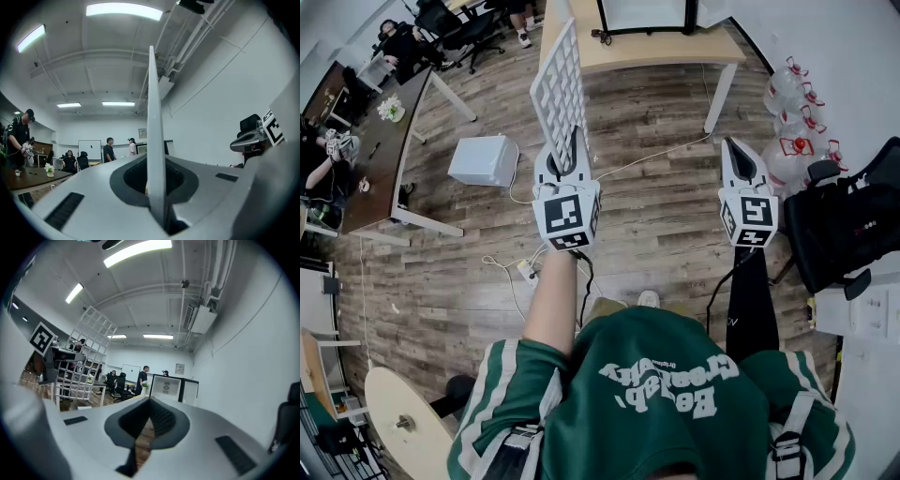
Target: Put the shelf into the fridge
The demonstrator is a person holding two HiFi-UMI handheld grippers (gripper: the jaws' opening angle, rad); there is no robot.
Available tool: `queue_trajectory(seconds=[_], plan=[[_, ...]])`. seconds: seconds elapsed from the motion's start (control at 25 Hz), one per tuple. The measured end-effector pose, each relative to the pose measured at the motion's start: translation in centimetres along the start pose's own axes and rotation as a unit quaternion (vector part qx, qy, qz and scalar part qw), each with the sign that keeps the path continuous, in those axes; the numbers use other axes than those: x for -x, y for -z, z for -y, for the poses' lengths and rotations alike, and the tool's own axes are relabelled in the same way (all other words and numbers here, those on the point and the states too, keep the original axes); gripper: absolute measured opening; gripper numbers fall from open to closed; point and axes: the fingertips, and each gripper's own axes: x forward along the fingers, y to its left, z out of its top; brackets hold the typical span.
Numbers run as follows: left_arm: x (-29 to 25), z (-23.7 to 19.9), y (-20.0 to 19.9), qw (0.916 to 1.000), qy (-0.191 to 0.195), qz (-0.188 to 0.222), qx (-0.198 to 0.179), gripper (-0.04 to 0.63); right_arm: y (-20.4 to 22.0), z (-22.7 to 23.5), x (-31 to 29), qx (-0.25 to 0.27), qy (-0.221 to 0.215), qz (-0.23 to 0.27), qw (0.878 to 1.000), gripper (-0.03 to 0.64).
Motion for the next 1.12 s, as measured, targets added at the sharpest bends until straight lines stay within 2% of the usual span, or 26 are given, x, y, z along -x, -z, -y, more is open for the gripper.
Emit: queue_trajectory(seconds=[0.4, 0.6, 0.84, 1.12], plan=[[0.1, 0.6, 0.2, 0.9998, 0.008, -0.019, 0.001, 0.026, 0.0, 1.3, 0.6, -0.022, 0.006, 0.004, 1.000, 0.003], [-1.3, 0.3, 0.9, 0.9993, 0.017, -0.027, 0.019, 0.026, 0.2, 1.4, -0.3, -0.019, 0.002, 0.002, 1.000, 0.003], [-5.0, 0.0, 1.9, 0.9988, 0.027, -0.021, 0.034, 0.026, 0.9, 1.9, -3.4, -0.015, -0.002, 0.000, 1.000, 0.003], [-12.4, -2.1, 2.7, 0.9987, 0.035, -0.006, 0.038, 0.026, 0.7, 3.8, -10.6, -0.014, 0.008, 0.001, 1.000, 0.003]])
